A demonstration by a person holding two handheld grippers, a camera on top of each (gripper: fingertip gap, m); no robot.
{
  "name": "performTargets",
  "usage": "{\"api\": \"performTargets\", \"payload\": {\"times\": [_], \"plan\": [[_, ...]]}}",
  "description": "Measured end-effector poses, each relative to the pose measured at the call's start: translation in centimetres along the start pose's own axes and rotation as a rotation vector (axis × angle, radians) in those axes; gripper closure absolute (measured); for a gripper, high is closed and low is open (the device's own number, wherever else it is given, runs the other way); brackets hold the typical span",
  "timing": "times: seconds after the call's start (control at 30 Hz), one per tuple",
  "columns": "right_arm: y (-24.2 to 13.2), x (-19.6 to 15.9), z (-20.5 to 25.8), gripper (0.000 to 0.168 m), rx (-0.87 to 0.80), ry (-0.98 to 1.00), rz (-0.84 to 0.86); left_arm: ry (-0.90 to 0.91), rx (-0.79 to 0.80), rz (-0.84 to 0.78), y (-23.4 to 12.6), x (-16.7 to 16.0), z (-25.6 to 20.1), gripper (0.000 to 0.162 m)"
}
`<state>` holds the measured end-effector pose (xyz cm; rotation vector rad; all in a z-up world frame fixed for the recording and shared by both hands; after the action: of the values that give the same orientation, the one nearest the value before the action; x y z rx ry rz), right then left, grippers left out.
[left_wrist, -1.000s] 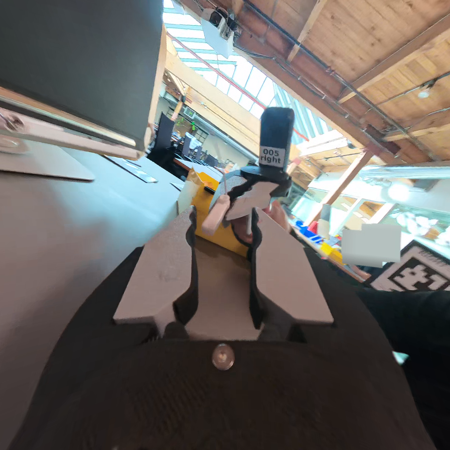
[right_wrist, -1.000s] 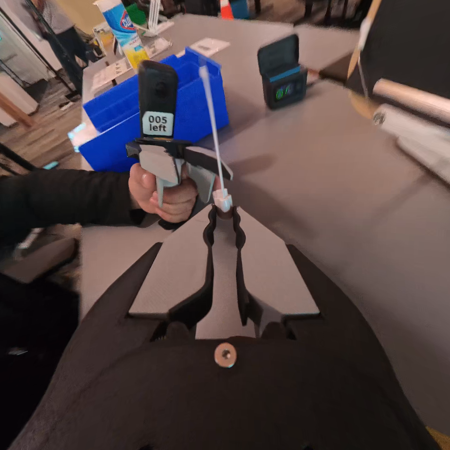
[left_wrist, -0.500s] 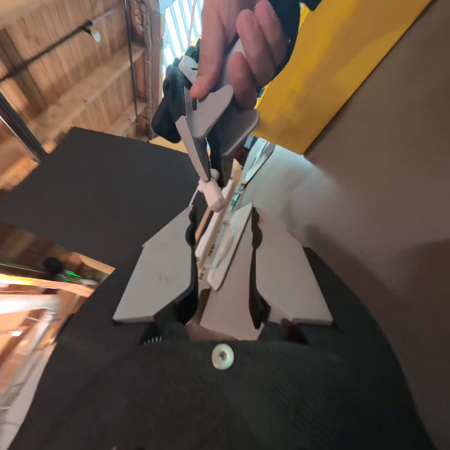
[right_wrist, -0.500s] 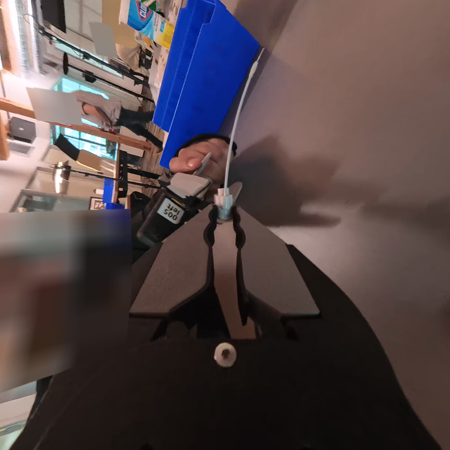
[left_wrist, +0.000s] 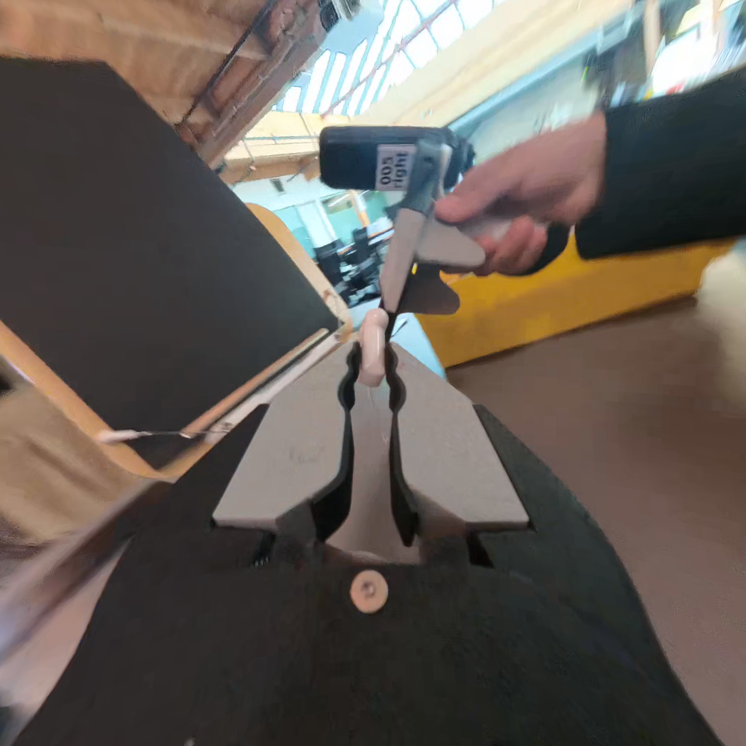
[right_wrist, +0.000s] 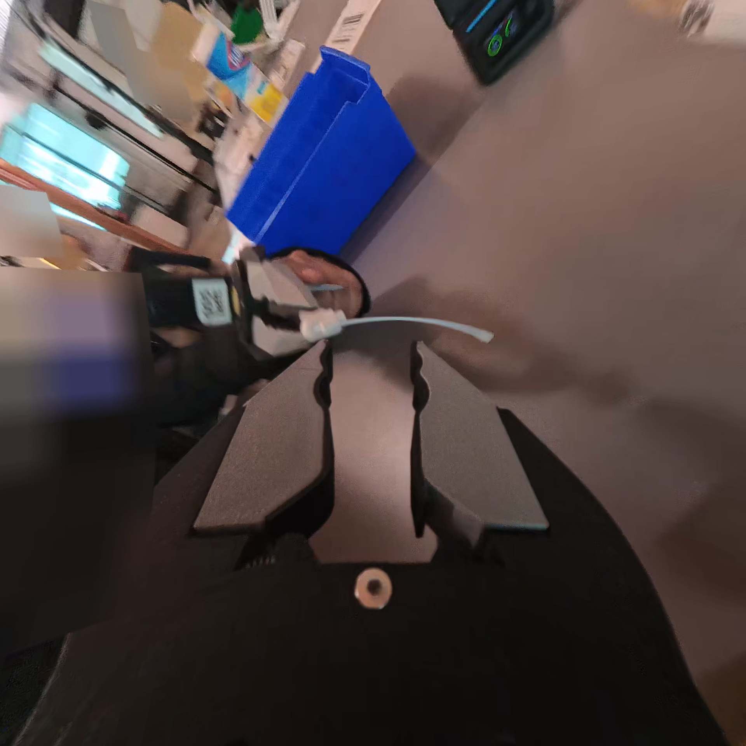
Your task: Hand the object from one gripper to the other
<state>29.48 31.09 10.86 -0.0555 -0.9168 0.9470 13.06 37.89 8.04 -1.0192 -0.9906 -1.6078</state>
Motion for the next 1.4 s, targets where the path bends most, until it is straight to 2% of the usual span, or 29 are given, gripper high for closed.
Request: {"api": "performTargets", "payload": {"times": [0.03,0.13,0.27,0.33,0.5,0.63,0.67,0.7,0.77,0.93,1.03,1.13,1.17,1.23,1.3,1.4], "plan": [[-0.3,0.0,0.4,0.129,-0.047,-0.081,0.004,-0.124,-0.042,-0.016,-0.1,0.1,0.5,0.152],[-0.6,0.2,2.3,0.115,-0.109,-0.309,-0.033,-0.426,-0.139,-0.077,-0.5,0.2,1.7,0.153],[0.5,0.1,4.3,0.118,-0.202,-0.529,-0.024,-0.663,-0.3,-0.112,-0.4,0.1,1.6,0.153],[1.3,0.0,4.8,0.126,-0.221,-0.585,-0.003,-0.746,-0.313,-0.141,-0.5,0.2,1.8,0.153],[2.2,-0.6,5.9,0.153,-0.153,-0.616,0.001,-0.754,-0.378,-0.091,-0.3,0.3,1.1,0.153],[1.5,-1.2,6.2,0.157,-0.137,-0.582,0.015,-0.814,-0.408,-0.069,0.0,-0.1,0.8,0.152],[1.0,-1.2,6.2,0.157,-0.17,-0.571,0.014,-0.806,-0.391,-0.058,0.1,-0.4,0.8,0.145],[0.0,-1.0,6.3,0.158,-0.216,-0.562,0.007,-0.798,-0.378,-0.04,0.2,-0.7,0.8,0.138],[-3.2,-0.3,6.8,0.158,-0.33,-0.551,-0.038,-0.775,-0.347,0.0,0.3,-1.4,1.0,0.134],[-16.2,1.5,8.2,0.158,-0.826,-0.499,-0.221,-0.746,-0.313,0.032,0.5,-2.1,0.9,0.132],[-22.4,1.0,7.8,0.158,-0.995,-0.414,-0.278,-0.723,-0.313,0.066,0.7,-2.4,0.5,0.135],[-24.8,-0.8,4.4,0.158,-1.052,-0.281,-0.218,-0.697,-0.333,0.089,0.8,-2.4,0.0,0.135],[-24.9,-1.8,2.4,0.156,-1.084,-0.222,-0.143,-0.686,-0.337,0.087,0.8,-2.3,-0.1,0.135],[-25.2,-4.3,-1.3,0.139,-1.174,-0.114,0.054,-0.677,-0.331,0.089,0.7,-2.3,-0.3,0.136],[-25.7,-6.2,-3.5,0.134,-1.25,-0.038,0.177,-0.677,-0.331,0.088,0.6,-2.2,-0.4,0.136],[-26.0,-6.3,-2.8,0.127,-1.225,-0.007,0.091,-0.669,-0.329,0.098,0.6,-2.3,-0.4,0.136]]}}
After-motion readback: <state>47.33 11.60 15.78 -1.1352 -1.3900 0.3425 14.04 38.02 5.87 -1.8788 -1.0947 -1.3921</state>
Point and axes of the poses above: each gripper's, where its closed fingertips meet, y out along the fingers, x out of its top, z = x × y across the jaws, the point moved 8 cm from there along -y, back along the fingers, and after that the axes turned 5 degrees about -y, right-handed, at the moved point
